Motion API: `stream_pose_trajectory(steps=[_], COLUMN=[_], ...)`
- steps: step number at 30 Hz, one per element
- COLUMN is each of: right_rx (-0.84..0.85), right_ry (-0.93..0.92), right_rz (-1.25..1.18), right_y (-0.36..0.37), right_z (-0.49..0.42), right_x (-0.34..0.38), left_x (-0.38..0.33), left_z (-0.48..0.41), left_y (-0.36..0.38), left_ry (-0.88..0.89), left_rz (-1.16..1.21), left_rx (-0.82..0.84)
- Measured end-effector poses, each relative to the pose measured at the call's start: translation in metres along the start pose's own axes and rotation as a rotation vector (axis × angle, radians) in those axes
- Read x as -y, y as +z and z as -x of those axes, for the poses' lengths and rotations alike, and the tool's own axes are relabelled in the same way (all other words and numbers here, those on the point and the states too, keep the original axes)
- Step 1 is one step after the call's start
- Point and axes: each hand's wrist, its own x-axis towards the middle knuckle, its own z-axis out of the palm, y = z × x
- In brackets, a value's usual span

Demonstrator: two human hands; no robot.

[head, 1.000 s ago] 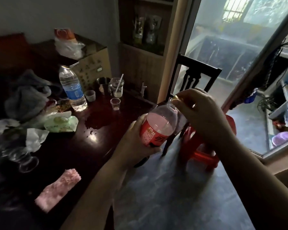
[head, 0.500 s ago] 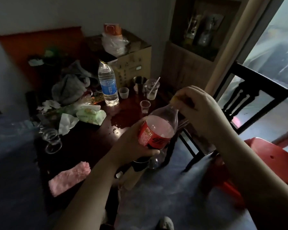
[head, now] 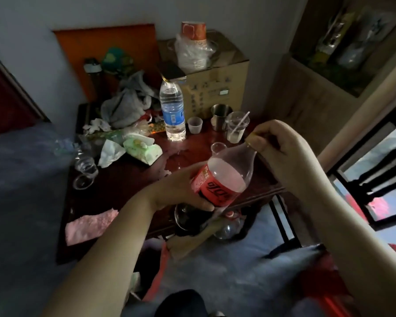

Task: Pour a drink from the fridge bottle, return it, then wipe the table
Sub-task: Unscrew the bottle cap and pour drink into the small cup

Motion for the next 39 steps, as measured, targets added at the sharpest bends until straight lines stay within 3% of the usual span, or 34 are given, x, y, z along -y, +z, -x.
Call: stream_pose_trajectory(steps=[4, 11, 14, 25, 29, 33, 39], right_rx=[0.089, 0.093, 0.077, 0.140, 0.172, 0.143, 0.062], right_ry=[-0.010, 0.179, 0.174, -0.114, -0.066, 0.157, 0.156], right_rz=[-0.005, 0.280, 0.229, -0.079, -0.011, 0.255, 0.137], right_y=[0.006, 0.025, 0.033, 0.047, 0.044, 0.045, 0.047], right_z=[-0.022, -0.067, -0.086, -0.132, -0.139, -0.143, -0.145], right_x=[-0.012, -0.045, -0.050, -0.076, -0.081, -0.083, -0.084], left_x=[0.006, 0.022, 0.028, 0.029, 0.030, 0.030, 0.020], left_z=[-0.011, -0.056, -0.078, -0.117, -0.123, -0.129, -0.128], left_y=[-0.009, -0.019, -0.036, -0.092, -0.093, -0.085, -0.079], left_ry=[-0.052, 0.045, 0.064, 0.004, -0.007, -0.001, 0.011], left_rz=[0.042, -0.247, -0.330, -0.232, -0.259, -0.349, -0.402], left_rx=[0.020, -0.264, -0.316, -0.087, -0.104, -0.234, -0.291])
